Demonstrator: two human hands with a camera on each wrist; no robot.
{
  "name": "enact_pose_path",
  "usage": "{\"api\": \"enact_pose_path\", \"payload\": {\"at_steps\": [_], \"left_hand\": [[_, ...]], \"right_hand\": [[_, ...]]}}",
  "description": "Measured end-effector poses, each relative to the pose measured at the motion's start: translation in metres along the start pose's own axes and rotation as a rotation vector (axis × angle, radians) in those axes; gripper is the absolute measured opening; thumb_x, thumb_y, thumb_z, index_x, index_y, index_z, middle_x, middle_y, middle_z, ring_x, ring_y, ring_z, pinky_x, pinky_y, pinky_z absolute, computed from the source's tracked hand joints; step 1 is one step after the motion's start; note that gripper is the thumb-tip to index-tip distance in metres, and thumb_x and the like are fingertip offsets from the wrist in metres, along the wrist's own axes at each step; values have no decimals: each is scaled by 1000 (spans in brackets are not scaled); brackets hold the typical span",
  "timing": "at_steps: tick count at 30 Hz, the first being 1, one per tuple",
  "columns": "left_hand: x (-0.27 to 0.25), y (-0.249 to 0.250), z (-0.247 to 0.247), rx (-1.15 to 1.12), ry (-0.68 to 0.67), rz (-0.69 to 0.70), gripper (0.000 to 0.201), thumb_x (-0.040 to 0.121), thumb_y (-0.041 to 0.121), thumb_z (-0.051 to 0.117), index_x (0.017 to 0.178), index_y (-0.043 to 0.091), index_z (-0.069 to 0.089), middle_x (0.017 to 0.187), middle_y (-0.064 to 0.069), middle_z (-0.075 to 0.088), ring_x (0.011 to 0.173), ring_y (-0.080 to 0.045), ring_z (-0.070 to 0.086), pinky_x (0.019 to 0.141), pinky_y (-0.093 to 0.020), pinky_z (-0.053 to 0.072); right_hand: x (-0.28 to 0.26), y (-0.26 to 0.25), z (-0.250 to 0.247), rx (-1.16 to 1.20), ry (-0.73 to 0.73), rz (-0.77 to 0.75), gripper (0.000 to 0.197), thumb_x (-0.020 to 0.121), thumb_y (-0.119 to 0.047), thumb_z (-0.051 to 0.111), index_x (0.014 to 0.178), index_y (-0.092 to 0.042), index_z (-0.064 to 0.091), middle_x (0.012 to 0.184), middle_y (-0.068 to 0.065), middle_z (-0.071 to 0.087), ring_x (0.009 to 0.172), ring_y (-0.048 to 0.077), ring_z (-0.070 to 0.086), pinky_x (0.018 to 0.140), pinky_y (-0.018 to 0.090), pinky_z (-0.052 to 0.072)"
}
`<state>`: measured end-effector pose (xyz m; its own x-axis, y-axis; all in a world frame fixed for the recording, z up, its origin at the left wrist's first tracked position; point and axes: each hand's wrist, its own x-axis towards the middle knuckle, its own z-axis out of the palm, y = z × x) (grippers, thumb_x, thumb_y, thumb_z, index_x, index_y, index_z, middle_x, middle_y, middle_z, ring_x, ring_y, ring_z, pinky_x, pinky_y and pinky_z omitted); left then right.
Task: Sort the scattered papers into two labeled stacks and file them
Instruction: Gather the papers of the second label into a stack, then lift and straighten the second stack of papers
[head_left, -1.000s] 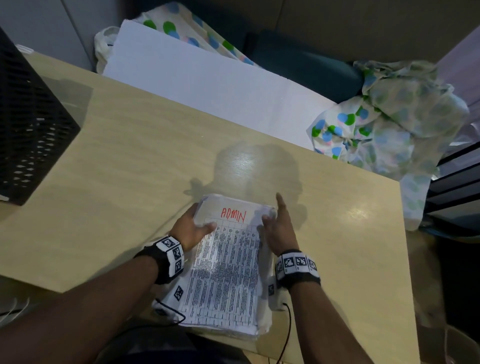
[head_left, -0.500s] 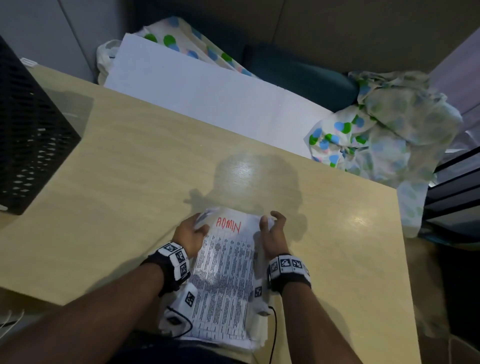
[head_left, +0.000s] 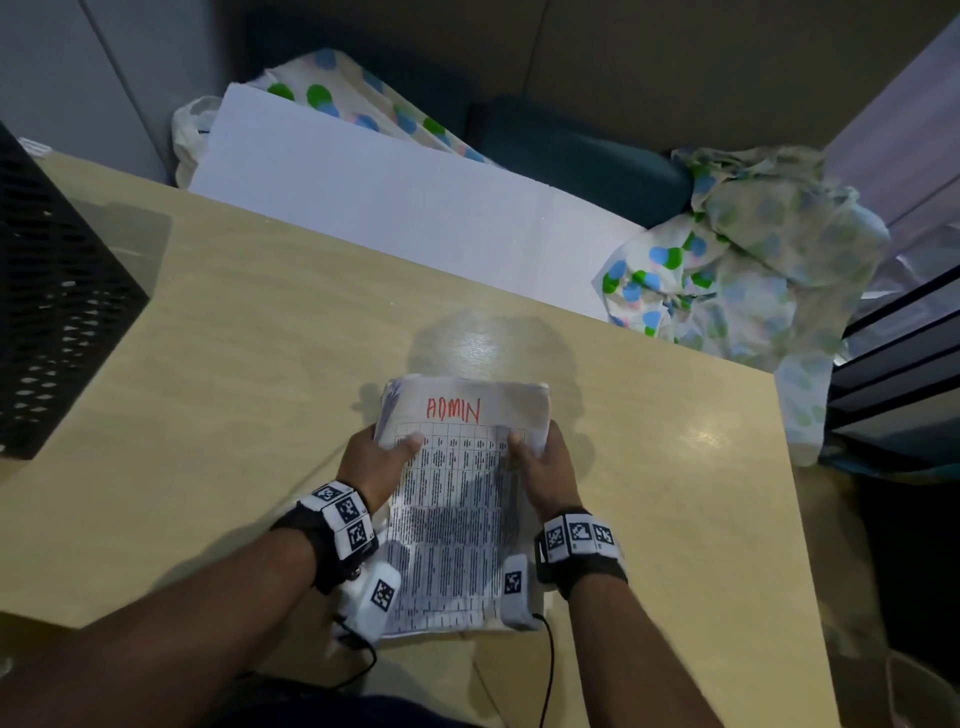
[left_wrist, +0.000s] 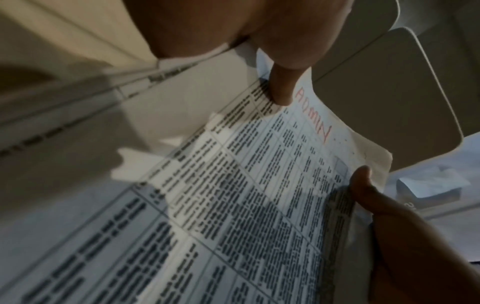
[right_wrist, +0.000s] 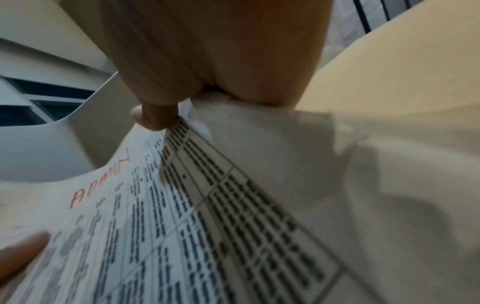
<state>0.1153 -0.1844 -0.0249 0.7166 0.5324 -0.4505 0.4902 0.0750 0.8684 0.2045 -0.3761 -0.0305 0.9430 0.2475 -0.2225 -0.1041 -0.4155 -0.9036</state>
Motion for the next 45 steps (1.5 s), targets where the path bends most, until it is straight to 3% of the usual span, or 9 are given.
{"api": "enact_pose_path", "payload": {"at_steps": [5,8,13,17,21,23,28,35,45], "left_hand": [[-4,7,-14,41,-51,115,28,87,25,65,114,17,65,94,-4,69,88,-24,66,73,-29,51],[-14,29,-33,41,-89,288,16,86,38,61,100,33,65,86,16,71,84,-2,66,75,-23,55],[-36,81,-63,-105,-62,586,48,88,-1,59,101,45,63,76,37,64,79,25,56,68,2,42],[-41,81,-69,3,-115,637,98,79,-14,62,89,82,42,86,57,50,83,32,48,76,5,38],[-27,60,-80,-58,-198,838,64,76,22,73,129,46,46,139,11,49,127,-7,48,99,-23,46],[-18,63,-90,-22,-167,939,60,86,34,64,138,24,37,146,-11,37,134,-25,40,106,-38,41],[-6,94,-102,118,-147,1161,25,96,23,45,119,17,52,132,0,48,125,-18,49,96,-29,49],[2,93,-107,122,-159,1064,25,95,46,40,104,27,54,106,31,58,101,16,57,74,-12,55],[-16,98,-94,36,-30,1243,13,94,14,53,107,16,55,119,-1,62,113,-2,59,84,-21,55]], "right_hand": [[-6,-19,9,-140,30,4,33,93,-31,57,113,-8,45,100,6,60,95,32,62,77,42,53],[-13,-50,10,-136,139,-95,29,87,-29,67,101,-16,46,86,-1,61,80,22,63,68,45,56],[-24,-121,8,-23,375,-432,27,87,-9,66,110,-3,51,88,-25,48,79,-31,46,62,-5,35],[-29,-125,24,-88,436,-562,30,88,-11,60,111,7,56,99,-8,60,90,-26,45,74,-7,32],[-42,-101,46,-56,223,-353,39,88,-17,66,119,-16,41,99,-22,50,88,-18,53,72,20,50],[-40,-103,45,-104,225,-383,49,87,-16,67,125,-14,36,100,-23,47,83,-8,57,68,8,44],[-27,-134,25,-261,347,-743,68,84,-9,70,132,-22,23,127,-11,52,87,12,63,68,15,53],[-28,-137,20,-449,159,-546,57,82,-19,72,122,-40,38,122,-3,62,103,25,64,80,43,56],[-40,-159,36,-622,229,-832,49,86,-10,56,129,-24,38,103,10,62,74,32,64,48,39,54]]}}
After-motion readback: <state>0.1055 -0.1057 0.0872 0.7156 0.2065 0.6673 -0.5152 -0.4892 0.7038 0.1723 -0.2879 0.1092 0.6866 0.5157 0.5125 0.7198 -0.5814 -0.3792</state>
